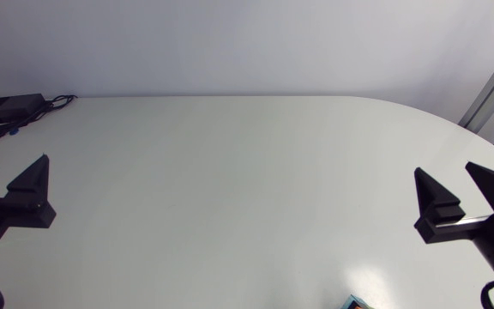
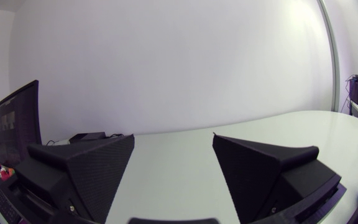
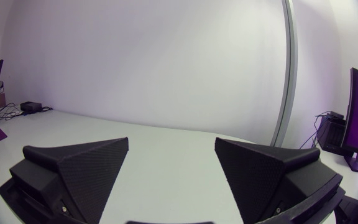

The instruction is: Disassemble duplo

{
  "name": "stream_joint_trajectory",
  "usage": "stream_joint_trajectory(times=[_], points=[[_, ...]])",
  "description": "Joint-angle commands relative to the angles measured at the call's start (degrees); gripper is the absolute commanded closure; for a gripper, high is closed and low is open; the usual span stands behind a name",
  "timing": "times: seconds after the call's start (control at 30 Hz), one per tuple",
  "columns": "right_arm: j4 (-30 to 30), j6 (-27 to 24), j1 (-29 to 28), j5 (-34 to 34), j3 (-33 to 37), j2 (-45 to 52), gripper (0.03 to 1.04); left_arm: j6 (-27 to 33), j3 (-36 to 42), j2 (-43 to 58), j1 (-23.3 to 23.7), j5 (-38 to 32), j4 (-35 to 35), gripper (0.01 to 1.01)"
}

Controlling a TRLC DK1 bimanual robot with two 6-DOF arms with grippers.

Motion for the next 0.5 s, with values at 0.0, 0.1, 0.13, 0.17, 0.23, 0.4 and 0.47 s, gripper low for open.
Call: stream_joint_trajectory(times=[0.0,0.1,0.13,0.17,0.23,0.4,0.47], points=[[-1.36,1.77,0.51,0.40,3.63,3.32,0.07,-2.14,4.50,4.57,-1.50,0.47,-1.32,0.179],[-3.73,2.29,0.68,0.40,7.94,9.03,0.07,-2.14,8.99,10.02,-2.21,0.47,-4.58,0.177],[-4.88,2.21,0.77,0.23,9.26,10.97,0.07,-1.79,10.74,12.04,-2.73,0.56,-6.33,0.179],[-5.93,2.21,0.86,-0.12,10.57,12.73,0.07,-1.61,12.24,13.98,-3.44,0.65,-8.00,0.179],[-7.51,2.21,0.95,-0.83,12.68,15.71,0.07,-1.17,14.79,17.67,-5.02,0.73,-10.20,0.179],[-10.41,2.21,0.77,-2.15,16.20,22.13,0.07,0.23,18.57,26.37,-3.52,9.43,-13.37,0.308],[-11.56,3.17,0.59,-3.29,17.08,24.24,0.07,0.32,20.32,30.41,-2.38,12.25,-14.51,0.308]])
